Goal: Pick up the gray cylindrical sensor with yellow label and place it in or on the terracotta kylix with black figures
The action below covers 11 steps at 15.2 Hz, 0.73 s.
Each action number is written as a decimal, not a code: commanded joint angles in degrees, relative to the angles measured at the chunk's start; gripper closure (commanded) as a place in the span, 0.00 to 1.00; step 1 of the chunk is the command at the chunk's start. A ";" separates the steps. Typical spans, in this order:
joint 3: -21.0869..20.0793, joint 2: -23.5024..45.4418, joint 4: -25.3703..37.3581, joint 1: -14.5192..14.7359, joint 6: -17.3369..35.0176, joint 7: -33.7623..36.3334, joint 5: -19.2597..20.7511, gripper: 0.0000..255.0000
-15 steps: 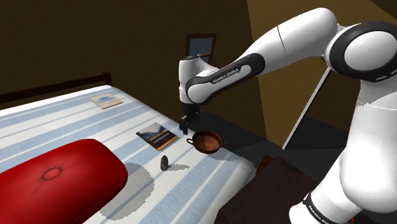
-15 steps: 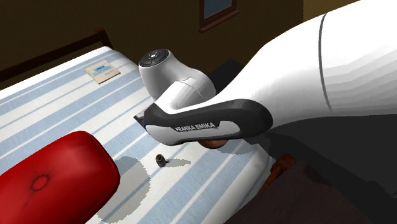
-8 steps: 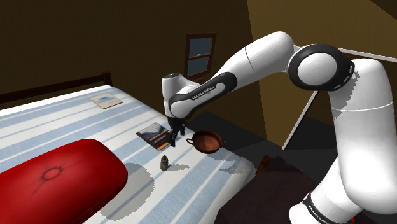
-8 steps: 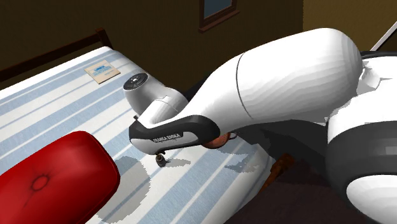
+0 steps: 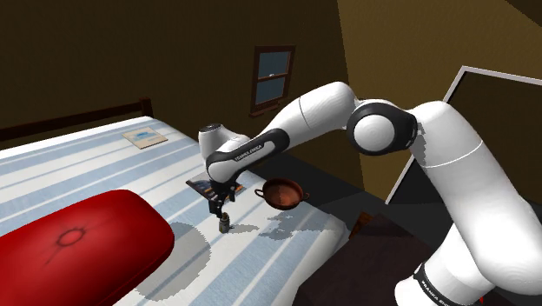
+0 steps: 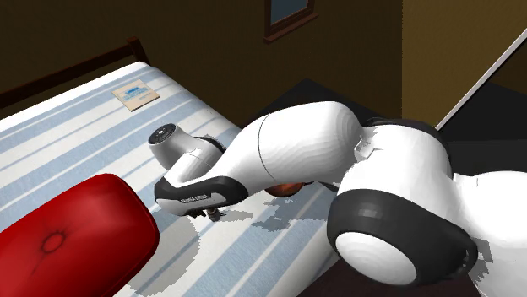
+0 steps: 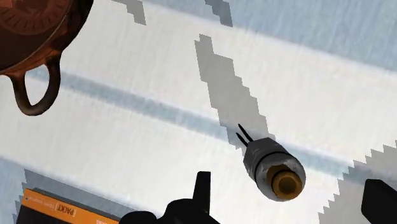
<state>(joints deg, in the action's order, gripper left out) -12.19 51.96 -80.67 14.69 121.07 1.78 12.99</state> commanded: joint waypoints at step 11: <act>0.61 6.50 2.72 1.03 3.18 0.19 0.71 0.00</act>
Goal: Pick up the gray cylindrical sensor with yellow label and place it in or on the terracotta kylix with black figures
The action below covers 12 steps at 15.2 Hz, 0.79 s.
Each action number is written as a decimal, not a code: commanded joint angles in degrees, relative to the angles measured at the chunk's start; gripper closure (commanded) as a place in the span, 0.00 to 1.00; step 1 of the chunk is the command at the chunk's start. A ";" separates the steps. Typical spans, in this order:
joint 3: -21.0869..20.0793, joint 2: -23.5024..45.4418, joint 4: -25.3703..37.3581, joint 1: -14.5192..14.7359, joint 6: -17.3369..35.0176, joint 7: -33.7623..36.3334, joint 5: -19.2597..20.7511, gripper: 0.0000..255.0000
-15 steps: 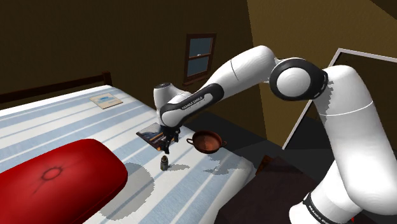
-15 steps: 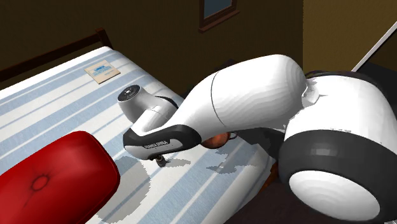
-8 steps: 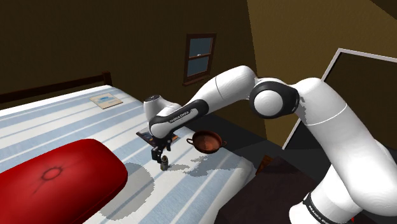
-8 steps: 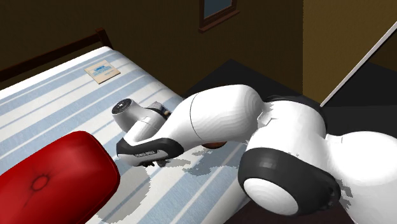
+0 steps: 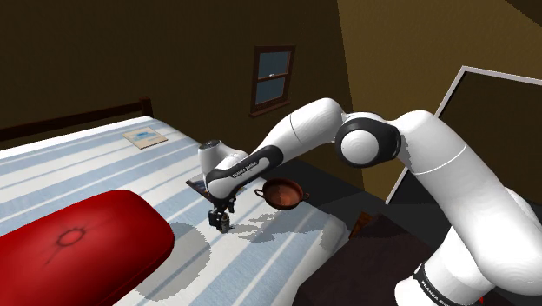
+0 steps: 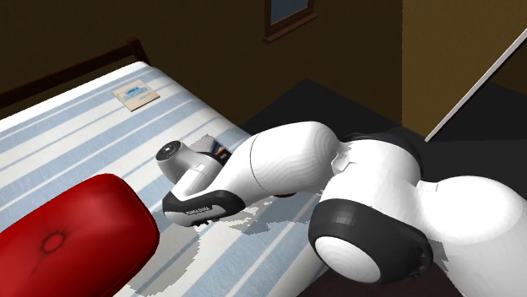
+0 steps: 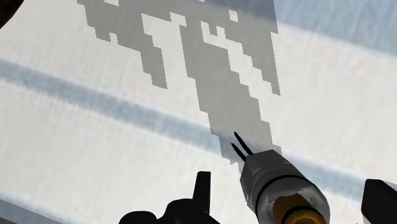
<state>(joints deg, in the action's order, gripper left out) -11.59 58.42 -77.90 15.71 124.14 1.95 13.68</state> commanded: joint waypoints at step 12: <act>0.01 0.05 -0.03 0.01 0.10 0.02 0.02 1.00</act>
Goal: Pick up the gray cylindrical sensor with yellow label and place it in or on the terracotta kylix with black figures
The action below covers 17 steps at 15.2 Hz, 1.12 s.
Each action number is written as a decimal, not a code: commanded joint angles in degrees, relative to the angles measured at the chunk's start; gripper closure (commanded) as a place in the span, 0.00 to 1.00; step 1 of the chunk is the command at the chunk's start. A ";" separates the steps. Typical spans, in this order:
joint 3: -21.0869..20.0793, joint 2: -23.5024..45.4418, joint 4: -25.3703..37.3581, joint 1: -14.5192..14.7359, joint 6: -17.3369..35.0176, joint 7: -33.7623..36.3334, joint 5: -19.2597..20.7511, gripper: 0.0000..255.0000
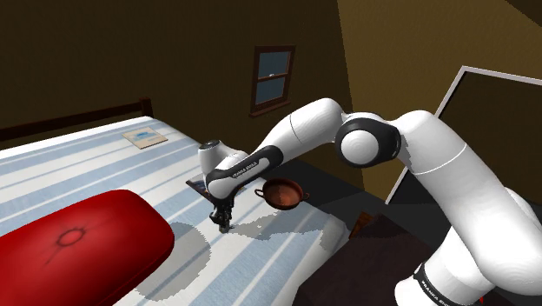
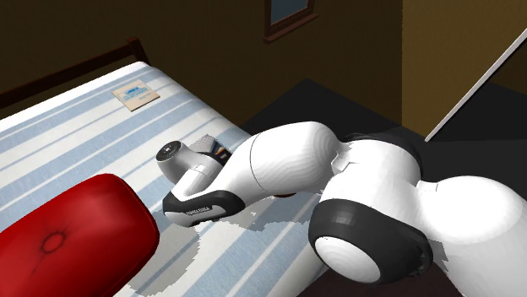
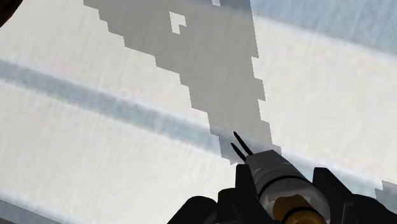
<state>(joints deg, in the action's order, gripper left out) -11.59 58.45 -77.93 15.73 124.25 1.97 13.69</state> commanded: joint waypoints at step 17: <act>-1.19 -8.34 -3.46 -0.95 -4.94 -0.38 -1.07 1.00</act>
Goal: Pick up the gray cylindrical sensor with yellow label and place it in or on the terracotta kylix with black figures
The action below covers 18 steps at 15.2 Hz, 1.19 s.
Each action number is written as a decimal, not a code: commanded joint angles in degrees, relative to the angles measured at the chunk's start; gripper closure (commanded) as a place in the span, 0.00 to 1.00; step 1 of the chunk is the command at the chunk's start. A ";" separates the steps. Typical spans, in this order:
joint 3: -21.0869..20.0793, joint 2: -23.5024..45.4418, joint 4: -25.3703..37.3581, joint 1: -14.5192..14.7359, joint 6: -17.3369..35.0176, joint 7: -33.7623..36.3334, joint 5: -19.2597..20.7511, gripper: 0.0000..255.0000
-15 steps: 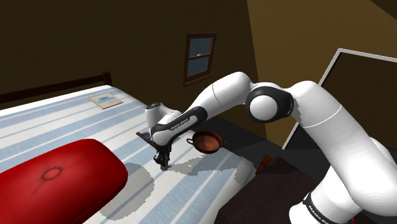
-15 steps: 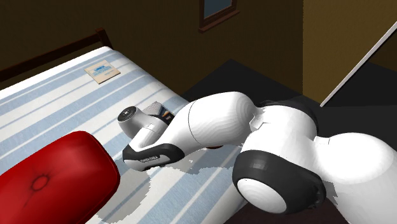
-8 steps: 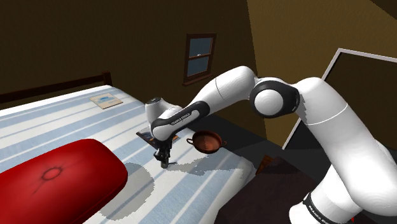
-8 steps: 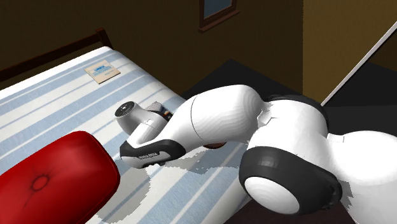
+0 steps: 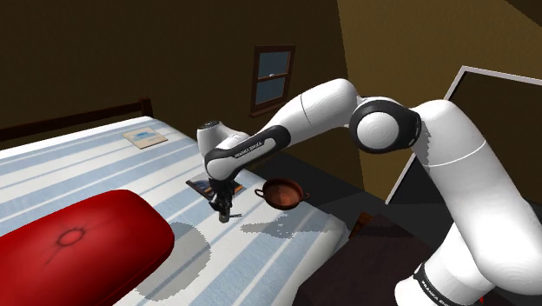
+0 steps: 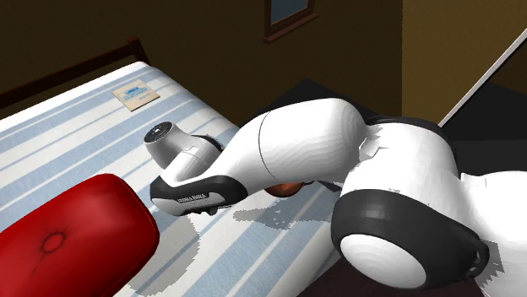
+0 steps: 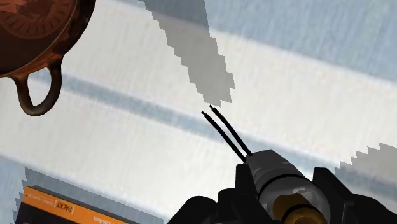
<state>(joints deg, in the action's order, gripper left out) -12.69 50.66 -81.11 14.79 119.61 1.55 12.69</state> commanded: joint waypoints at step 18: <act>-1.42 -8.96 -0.15 -0.82 -8.76 -0.82 -1.70 1.00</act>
<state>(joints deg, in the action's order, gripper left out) -14.03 42.19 -81.26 14.00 111.35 0.75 11.09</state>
